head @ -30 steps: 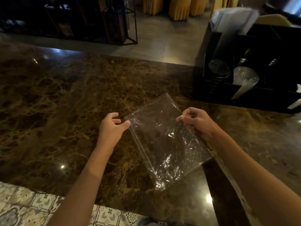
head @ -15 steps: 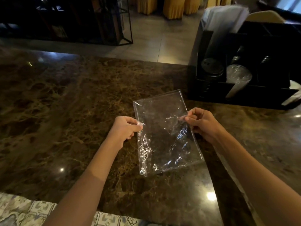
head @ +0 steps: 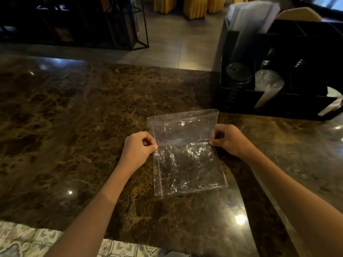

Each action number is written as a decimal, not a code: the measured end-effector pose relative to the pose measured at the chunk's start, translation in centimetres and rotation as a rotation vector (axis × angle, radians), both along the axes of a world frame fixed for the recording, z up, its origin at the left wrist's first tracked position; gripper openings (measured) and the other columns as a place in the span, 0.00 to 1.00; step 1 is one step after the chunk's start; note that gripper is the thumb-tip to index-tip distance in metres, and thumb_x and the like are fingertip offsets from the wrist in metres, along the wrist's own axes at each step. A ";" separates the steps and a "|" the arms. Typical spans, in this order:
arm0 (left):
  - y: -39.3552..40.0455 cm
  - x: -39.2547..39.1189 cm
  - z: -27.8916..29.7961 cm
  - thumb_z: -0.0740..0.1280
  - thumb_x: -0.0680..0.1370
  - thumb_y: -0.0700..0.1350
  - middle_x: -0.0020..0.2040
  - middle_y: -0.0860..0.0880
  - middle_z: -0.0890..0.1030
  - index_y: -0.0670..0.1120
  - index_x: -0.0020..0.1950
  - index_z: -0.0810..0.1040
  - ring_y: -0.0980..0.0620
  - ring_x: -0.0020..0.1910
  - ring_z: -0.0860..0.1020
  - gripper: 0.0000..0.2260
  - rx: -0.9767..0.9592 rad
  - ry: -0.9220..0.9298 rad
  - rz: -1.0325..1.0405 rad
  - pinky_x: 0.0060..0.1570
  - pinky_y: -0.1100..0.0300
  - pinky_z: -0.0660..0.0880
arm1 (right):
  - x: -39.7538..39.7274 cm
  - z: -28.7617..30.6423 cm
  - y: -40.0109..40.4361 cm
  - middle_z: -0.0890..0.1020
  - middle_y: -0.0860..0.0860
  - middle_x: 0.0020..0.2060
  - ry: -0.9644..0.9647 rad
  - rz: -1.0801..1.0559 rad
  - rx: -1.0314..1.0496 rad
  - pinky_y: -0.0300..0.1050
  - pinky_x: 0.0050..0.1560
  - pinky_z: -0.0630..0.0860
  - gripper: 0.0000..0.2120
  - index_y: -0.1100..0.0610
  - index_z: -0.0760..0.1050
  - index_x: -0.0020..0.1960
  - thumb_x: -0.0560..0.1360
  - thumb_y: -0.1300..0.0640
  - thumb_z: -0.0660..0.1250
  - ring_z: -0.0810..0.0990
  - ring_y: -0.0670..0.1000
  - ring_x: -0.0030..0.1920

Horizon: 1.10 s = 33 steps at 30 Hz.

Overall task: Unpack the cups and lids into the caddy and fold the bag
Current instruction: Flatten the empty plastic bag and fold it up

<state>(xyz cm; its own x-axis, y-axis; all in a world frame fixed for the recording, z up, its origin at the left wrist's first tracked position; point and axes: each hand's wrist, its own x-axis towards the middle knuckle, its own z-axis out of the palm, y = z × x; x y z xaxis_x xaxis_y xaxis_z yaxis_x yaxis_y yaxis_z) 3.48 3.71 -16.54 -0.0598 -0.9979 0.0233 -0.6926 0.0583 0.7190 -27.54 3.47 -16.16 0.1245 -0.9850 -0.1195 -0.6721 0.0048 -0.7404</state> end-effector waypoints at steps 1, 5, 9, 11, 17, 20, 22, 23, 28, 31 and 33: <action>0.2 0.1 -0.1 0.78 0.70 0.40 0.37 0.58 0.81 0.52 0.36 0.79 0.64 0.40 0.78 0.11 -0.010 0.010 -0.011 0.36 0.76 0.71 | -0.1 0.0 0.2 0.81 0.45 0.36 0.012 0.016 -0.020 0.28 0.39 0.72 0.10 0.55 0.76 0.38 0.73 0.65 0.74 0.80 0.36 0.39; 1.1 0.2 -0.5 0.78 0.70 0.41 0.41 0.58 0.78 0.55 0.40 0.80 0.61 0.40 0.76 0.11 -0.032 -0.023 -0.064 0.39 0.74 0.69 | -0.3 -0.5 0.6 0.81 0.45 0.38 0.057 0.070 -0.128 0.30 0.41 0.73 0.10 0.56 0.76 0.39 0.72 0.66 0.74 0.79 0.37 0.42; 1.5 0.2 -0.7 0.77 0.72 0.39 0.45 0.52 0.82 0.48 0.41 0.83 0.55 0.47 0.78 0.06 -0.089 -0.033 -0.141 0.50 0.63 0.76 | -0.7 -0.9 0.6 0.80 0.47 0.41 0.103 0.107 -0.223 0.43 0.45 0.77 0.09 0.56 0.77 0.39 0.71 0.66 0.75 0.79 0.43 0.43; 1.7 0.5 -0.8 0.77 0.71 0.36 0.43 0.49 0.83 0.42 0.42 0.84 0.52 0.46 0.77 0.03 -0.180 -0.061 -0.196 0.50 0.54 0.77 | -0.8 -1.1 0.8 0.80 0.49 0.43 0.127 0.150 -0.306 0.43 0.46 0.77 0.09 0.57 0.78 0.40 0.72 0.68 0.74 0.79 0.46 0.44; 1.9 1.7 -1.5 0.73 0.74 0.34 0.45 0.51 0.76 0.40 0.50 0.84 0.55 0.46 0.72 0.06 -0.407 -0.186 -0.470 0.48 0.70 0.69 | -1.2 -0.8 1.8 0.78 0.54 0.49 0.296 0.337 -0.453 0.53 0.37 0.80 0.07 0.60 0.77 0.43 0.71 0.67 0.74 0.79 0.53 0.41; 2.1 2.1 -1.7 0.73 0.74 0.33 0.47 0.48 0.76 0.39 0.54 0.84 0.52 0.46 0.73 0.10 -0.461 -0.292 -0.541 0.47 0.64 0.74 | -1.7 -0.6 2.4 0.78 0.54 0.52 0.427 0.438 -0.486 0.50 0.37 0.80 0.08 0.59 0.79 0.46 0.70 0.64 0.76 0.80 0.53 0.41; 2.4 2.2 -1.7 0.71 0.75 0.34 0.48 0.46 0.76 0.38 0.55 0.83 0.51 0.46 0.74 0.09 -0.506 -0.331 -0.572 0.43 0.59 0.78 | -1.8 -0.5 2.5 0.79 0.56 0.53 0.483 0.480 -0.528 0.50 0.37 0.80 0.07 0.60 0.80 0.48 0.71 0.66 0.73 0.81 0.54 0.42; 2.5 2.3 -1.7 0.69 0.77 0.34 0.49 0.45 0.76 0.37 0.55 0.83 0.50 0.46 0.74 0.08 -0.517 -0.341 -0.586 0.41 0.58 0.79 | -1.9 -0.5 2.4 0.79 0.57 0.54 0.502 0.494 -0.536 0.50 0.38 0.81 0.08 0.60 0.80 0.49 0.72 0.67 0.73 0.81 0.55 0.43; 3.1 2.4 -1.2 0.67 0.76 0.29 0.53 0.42 0.77 0.36 0.57 0.83 0.47 0.50 0.76 0.12 -0.483 -0.345 -0.575 0.48 0.57 0.78 | -2.2 -0.7 2.5 0.79 0.58 0.57 0.391 0.401 -0.488 0.47 0.48 0.82 0.10 0.63 0.82 0.53 0.74 0.71 0.67 0.83 0.56 0.49; 3.1 0.8 -0.1 0.67 0.74 0.26 0.53 0.41 0.79 0.36 0.53 0.84 0.45 0.54 0.77 0.11 -0.428 -0.220 -0.423 0.53 0.54 0.77 | -1.8 0.0 2.4 0.81 0.56 0.54 0.191 0.186 -0.454 0.30 0.53 0.75 0.15 0.62 0.83 0.52 0.72 0.76 0.65 0.82 0.53 0.51; 3.0 -0.8 0.7 0.65 0.76 0.28 0.55 0.41 0.81 0.36 0.55 0.83 0.45 0.57 0.78 0.12 -0.385 -0.139 -0.364 0.58 0.50 0.77 | -0.7 0.7 2.4 0.82 0.54 0.54 0.099 0.087 -0.457 0.31 0.56 0.73 0.14 0.60 0.83 0.54 0.75 0.72 0.65 0.82 0.51 0.53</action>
<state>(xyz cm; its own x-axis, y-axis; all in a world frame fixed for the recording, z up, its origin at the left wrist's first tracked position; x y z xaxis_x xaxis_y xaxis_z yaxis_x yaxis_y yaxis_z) 2.65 6.76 -15.82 -0.4286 -0.8330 0.3498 -0.6654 0.5529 0.5015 -28.26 5.87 -15.45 0.2189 -0.9257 0.3085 -0.7227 -0.3663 -0.5861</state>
